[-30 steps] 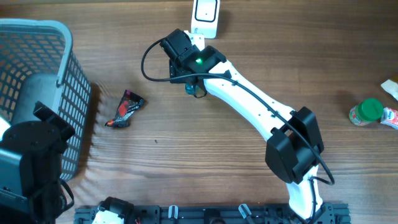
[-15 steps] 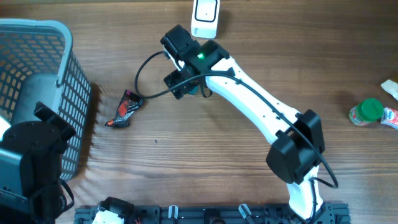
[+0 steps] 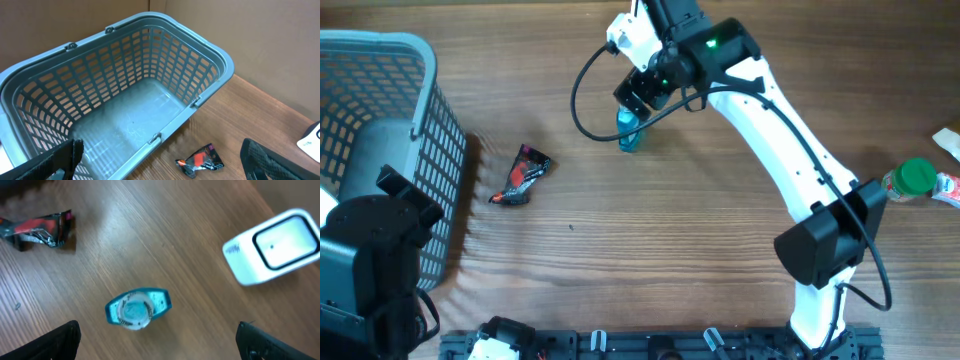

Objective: Scan the item barcode
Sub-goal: 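Rotate the blue mouthwash bottle's label toward the scanner with the right gripper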

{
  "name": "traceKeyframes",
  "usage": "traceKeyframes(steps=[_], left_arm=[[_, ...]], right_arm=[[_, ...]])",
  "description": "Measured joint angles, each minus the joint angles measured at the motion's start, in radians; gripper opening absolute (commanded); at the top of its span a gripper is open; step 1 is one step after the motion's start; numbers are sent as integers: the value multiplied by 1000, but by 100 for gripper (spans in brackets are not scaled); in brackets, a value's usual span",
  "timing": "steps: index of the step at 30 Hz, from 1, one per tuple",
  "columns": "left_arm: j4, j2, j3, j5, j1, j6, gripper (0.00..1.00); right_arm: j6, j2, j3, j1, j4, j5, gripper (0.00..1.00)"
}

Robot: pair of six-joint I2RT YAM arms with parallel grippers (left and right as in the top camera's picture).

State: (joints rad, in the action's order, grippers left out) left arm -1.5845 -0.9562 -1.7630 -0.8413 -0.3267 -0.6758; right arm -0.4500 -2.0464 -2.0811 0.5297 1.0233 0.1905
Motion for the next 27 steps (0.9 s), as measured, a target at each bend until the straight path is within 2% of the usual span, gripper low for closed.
traceKeyframes(steps=[11,27], left_arm=[[-6,0,0,21,0,-23,100],[-6,0,0,32,0,-23,100]], right_arm=[[-147,-72,13,12,49,114,100],[-139,-195,20,16,-9,85,99]])
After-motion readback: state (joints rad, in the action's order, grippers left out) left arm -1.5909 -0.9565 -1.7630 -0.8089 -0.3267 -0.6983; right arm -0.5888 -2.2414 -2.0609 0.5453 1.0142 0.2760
